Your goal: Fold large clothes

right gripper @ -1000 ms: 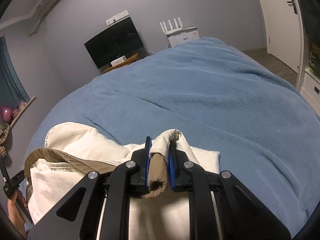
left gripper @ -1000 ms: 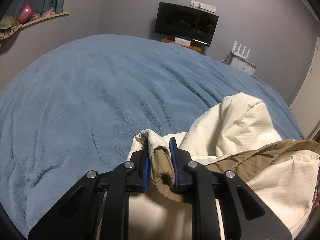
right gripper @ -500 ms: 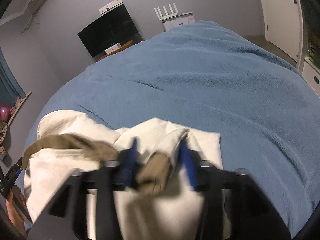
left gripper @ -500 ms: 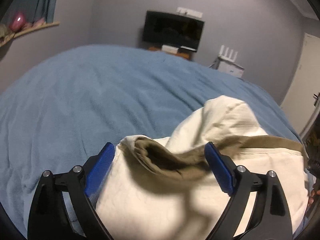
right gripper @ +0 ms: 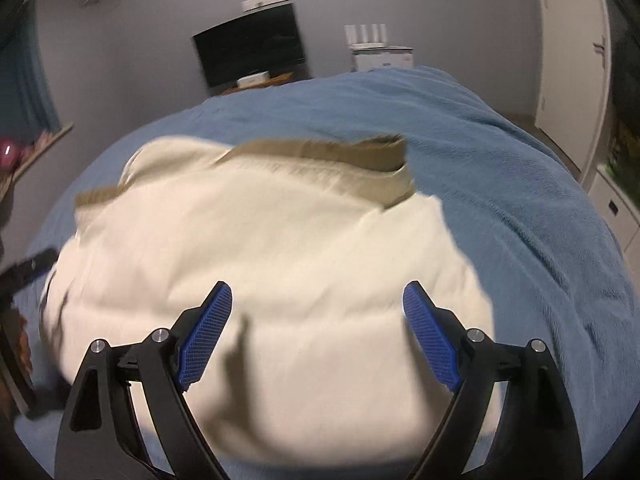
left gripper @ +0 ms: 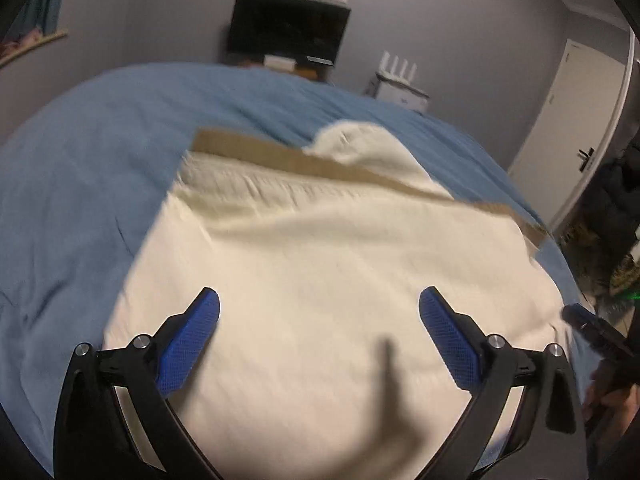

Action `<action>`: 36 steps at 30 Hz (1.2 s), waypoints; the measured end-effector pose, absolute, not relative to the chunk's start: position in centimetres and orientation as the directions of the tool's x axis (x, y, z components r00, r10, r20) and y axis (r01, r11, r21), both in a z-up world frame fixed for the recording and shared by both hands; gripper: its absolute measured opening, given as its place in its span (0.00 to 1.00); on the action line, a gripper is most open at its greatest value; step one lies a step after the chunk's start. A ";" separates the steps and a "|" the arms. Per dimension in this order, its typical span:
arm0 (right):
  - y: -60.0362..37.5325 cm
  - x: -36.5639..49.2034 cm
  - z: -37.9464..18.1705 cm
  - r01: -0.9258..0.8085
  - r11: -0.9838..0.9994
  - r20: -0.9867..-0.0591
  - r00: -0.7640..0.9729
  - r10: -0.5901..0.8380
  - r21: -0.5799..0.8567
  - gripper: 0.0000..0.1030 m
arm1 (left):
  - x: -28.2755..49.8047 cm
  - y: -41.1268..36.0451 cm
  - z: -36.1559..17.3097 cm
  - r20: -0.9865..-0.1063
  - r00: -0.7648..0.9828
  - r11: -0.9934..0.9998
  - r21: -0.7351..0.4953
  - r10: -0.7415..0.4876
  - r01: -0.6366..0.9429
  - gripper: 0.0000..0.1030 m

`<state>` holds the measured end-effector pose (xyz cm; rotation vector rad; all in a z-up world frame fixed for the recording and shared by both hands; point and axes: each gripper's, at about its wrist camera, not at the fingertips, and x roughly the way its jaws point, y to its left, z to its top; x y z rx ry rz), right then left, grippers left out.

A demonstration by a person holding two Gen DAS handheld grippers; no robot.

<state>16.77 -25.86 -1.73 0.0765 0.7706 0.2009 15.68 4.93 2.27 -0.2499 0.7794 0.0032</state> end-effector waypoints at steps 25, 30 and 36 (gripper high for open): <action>-18.2 16.5 -4.9 -0.309 0.950 -0.767 0.597 0.234 0.050 0.93 | 20.2 -1.8 -2.5 -0.834 0.550 0.997 -0.003 -0.043 0.073 0.95; -17.5 19.9 -4.8 -0.295 0.953 -0.782 0.578 0.232 0.064 0.93 | 23.6 -0.3 -2.2 -0.835 0.545 0.996 -0.039 -0.076 0.079 0.95; -16.8 24.4 -4.7 -0.269 0.961 -0.797 0.566 0.209 0.061 0.93 | 27.3 1.5 -2.2 -0.831 0.554 0.998 -0.024 -0.050 0.053 0.95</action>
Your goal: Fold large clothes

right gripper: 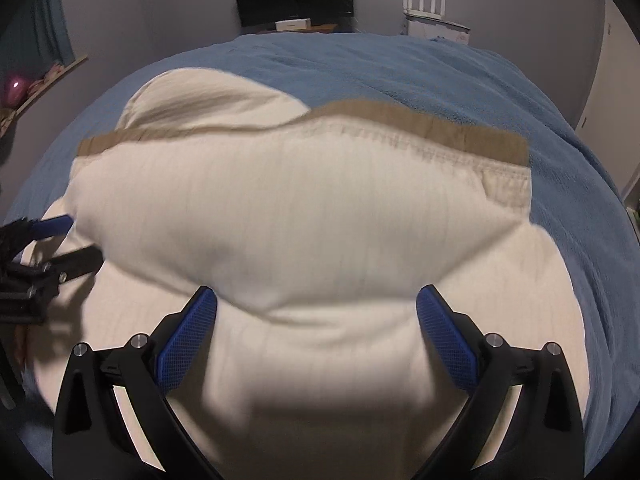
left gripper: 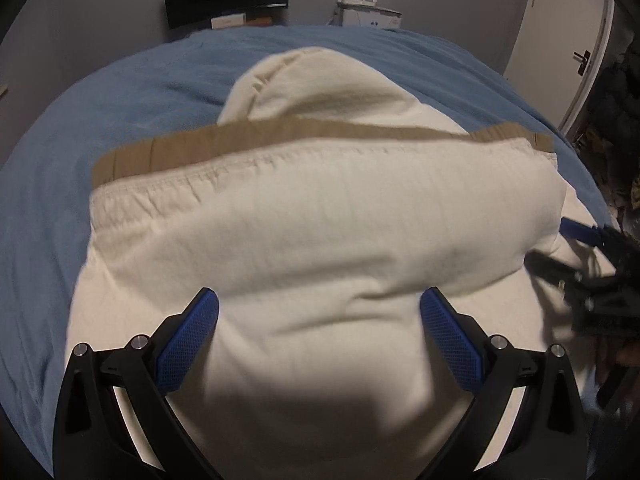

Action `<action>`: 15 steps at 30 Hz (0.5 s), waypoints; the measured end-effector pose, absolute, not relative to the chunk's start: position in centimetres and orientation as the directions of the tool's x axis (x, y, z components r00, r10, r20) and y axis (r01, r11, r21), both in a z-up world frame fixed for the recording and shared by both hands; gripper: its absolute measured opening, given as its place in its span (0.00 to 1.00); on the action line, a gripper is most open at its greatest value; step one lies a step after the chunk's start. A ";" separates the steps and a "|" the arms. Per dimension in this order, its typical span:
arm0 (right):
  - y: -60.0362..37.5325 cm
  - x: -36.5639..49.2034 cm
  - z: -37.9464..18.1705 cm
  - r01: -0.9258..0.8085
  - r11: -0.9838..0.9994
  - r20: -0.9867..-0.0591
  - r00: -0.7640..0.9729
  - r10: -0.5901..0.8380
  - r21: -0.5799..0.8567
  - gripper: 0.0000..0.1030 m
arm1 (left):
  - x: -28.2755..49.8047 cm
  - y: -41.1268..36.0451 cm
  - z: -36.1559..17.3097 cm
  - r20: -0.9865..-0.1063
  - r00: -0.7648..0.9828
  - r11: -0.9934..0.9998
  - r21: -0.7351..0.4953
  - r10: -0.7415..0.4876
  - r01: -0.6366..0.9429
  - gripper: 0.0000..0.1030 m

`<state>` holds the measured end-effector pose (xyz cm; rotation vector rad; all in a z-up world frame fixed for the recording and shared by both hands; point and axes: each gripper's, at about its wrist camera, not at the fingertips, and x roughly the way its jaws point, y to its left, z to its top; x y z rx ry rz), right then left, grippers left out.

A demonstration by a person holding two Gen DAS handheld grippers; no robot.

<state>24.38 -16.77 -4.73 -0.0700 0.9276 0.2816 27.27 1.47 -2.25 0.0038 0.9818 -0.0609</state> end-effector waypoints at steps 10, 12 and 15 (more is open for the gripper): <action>-17.4 30.8 -5.6 -0.148 0.977 -0.835 0.510 0.206 0.151 0.93 | 30.1 6.6 -2.9 -0.808 0.589 0.994 -0.055 0.010 -0.093 0.95; -18.0 31.4 -7.0 -0.121 0.973 -0.838 0.494 0.231 0.197 0.93 | 30.6 7.9 -3.8 -0.819 0.573 0.987 -0.117 -0.034 -0.110 0.95; -17.5 30.9 -8.0 -0.127 0.978 -0.831 0.517 0.205 0.163 0.94 | 31.2 8.0 -4.7 -0.832 0.553 0.989 -0.119 -0.049 -0.091 0.95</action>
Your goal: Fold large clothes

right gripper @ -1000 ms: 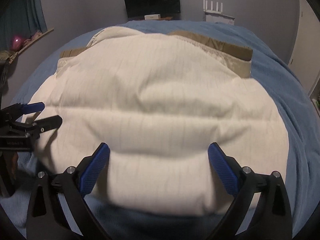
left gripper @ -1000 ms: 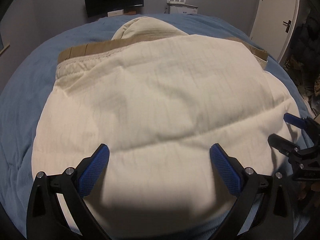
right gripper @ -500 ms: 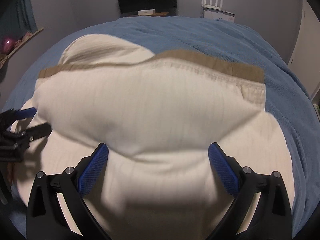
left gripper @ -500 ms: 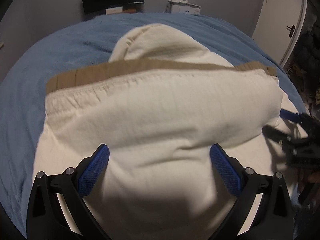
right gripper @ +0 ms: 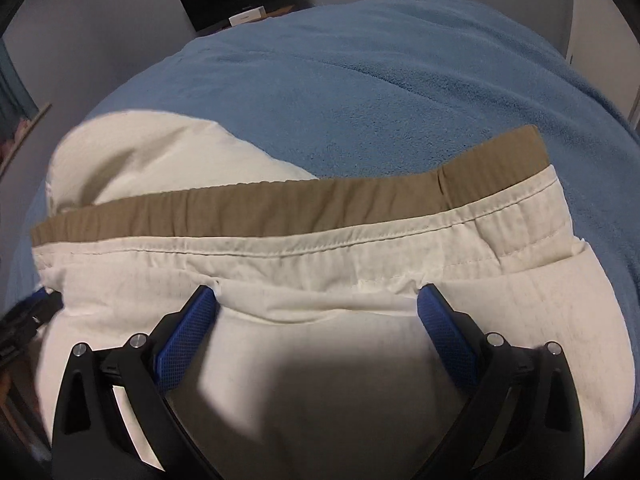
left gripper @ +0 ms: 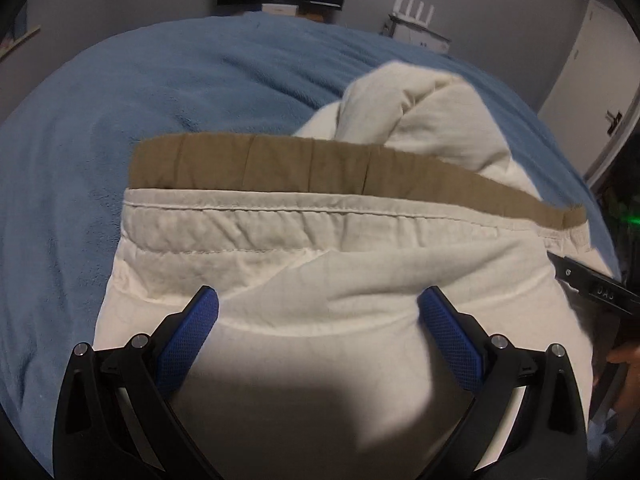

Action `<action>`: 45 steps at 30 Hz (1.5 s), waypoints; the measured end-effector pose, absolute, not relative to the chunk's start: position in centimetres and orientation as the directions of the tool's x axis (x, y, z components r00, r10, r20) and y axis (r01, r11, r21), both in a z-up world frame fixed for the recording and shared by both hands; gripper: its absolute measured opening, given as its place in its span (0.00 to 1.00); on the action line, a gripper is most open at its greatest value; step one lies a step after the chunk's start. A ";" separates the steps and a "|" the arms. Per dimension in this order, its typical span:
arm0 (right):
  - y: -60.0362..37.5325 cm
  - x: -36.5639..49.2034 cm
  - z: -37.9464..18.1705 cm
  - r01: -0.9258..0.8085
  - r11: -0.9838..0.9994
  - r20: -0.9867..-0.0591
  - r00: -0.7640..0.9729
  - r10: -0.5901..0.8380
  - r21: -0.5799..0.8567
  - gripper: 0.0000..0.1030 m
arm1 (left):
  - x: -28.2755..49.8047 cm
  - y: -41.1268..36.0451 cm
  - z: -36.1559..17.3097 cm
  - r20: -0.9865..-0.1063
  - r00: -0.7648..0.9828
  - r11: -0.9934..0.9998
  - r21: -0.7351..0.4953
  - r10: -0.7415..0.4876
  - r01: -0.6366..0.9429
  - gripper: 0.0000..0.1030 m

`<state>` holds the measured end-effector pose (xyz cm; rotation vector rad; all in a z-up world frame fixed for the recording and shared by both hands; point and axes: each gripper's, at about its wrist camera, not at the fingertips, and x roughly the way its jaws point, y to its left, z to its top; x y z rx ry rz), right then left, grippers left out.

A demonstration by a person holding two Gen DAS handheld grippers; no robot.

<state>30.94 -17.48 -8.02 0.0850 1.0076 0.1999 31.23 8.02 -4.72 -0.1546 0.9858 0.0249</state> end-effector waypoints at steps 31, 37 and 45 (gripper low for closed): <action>-16.7 29.8 -9.8 -0.133 0.985 -0.820 0.548 0.162 0.106 0.94 | 37.4 6.5 -8.0 -0.868 0.497 0.997 -0.050 -0.012 -0.062 0.95; -16.7 29.8 -9.8 -0.134 0.985 -0.820 0.548 0.162 0.105 0.94 | 37.8 6.5 -8.2 -0.868 0.497 0.997 -0.050 -0.013 -0.062 0.95; -16.7 29.8 -9.8 -0.133 0.986 -0.820 0.549 0.161 0.104 0.94 | 37.7 6.5 -8.3 -0.867 0.498 0.997 -0.051 -0.013 -0.061 0.95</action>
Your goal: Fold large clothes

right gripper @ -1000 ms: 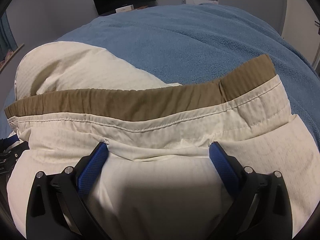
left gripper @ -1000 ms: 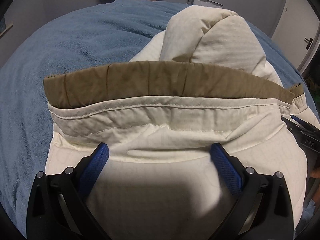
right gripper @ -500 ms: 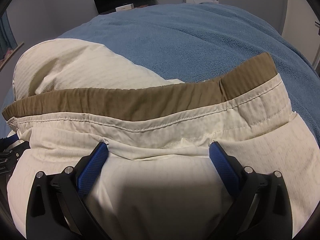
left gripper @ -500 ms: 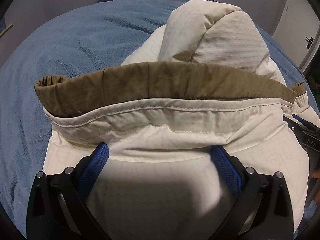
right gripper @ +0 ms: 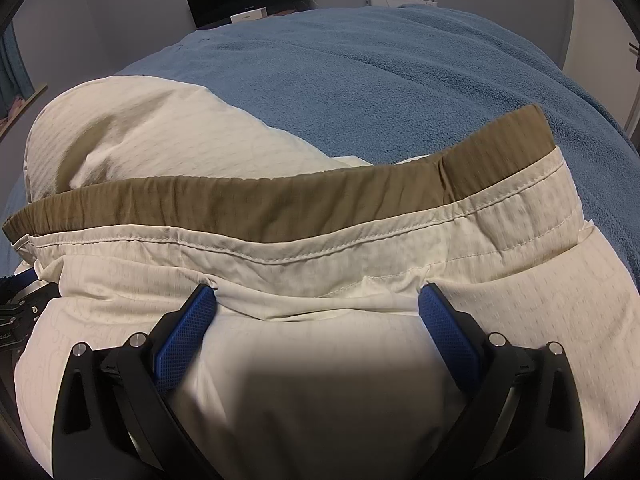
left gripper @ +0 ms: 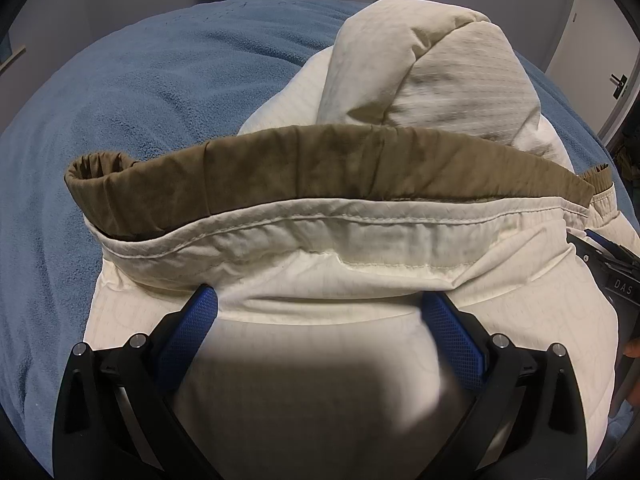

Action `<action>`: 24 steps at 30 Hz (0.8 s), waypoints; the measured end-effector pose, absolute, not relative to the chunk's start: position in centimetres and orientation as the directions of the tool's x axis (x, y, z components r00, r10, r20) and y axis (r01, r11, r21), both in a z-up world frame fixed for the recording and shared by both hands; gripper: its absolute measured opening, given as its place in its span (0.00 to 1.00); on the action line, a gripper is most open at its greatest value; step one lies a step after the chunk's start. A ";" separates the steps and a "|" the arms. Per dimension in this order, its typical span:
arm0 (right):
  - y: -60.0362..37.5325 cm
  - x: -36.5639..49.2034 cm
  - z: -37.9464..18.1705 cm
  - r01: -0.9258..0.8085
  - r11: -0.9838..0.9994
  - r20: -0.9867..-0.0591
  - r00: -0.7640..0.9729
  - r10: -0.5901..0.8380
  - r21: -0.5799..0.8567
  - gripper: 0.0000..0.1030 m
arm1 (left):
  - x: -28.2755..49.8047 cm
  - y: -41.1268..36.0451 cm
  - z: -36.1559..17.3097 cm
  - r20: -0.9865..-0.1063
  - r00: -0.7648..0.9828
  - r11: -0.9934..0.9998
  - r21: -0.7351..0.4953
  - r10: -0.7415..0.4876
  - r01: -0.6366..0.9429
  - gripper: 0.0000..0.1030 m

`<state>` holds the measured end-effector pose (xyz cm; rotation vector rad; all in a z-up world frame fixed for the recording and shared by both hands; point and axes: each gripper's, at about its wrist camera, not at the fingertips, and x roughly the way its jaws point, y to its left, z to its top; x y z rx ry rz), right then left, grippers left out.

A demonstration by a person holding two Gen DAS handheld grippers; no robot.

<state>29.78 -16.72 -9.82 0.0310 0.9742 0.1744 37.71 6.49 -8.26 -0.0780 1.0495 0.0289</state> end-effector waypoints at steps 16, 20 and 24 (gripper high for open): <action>-23.3 31.6 -7.2 0.011 0.995 -0.803 0.592 0.077 0.104 0.92 | 39.2 8.4 -6.6 -0.818 0.575 0.980 -0.092 0.027 -0.176 0.94; -25.4 33.3 -8.8 0.046 0.996 -0.827 0.561 0.040 0.079 0.92 | 40.2 9.3 -7.7 -0.831 0.556 0.977 -0.086 0.038 -0.196 0.95; -25.1 33.5 -9.2 0.056 0.996 -0.822 0.569 0.020 0.063 0.93 | 41.0 9.4 -8.1 -0.835 0.547 0.977 -0.063 0.060 -0.202 0.95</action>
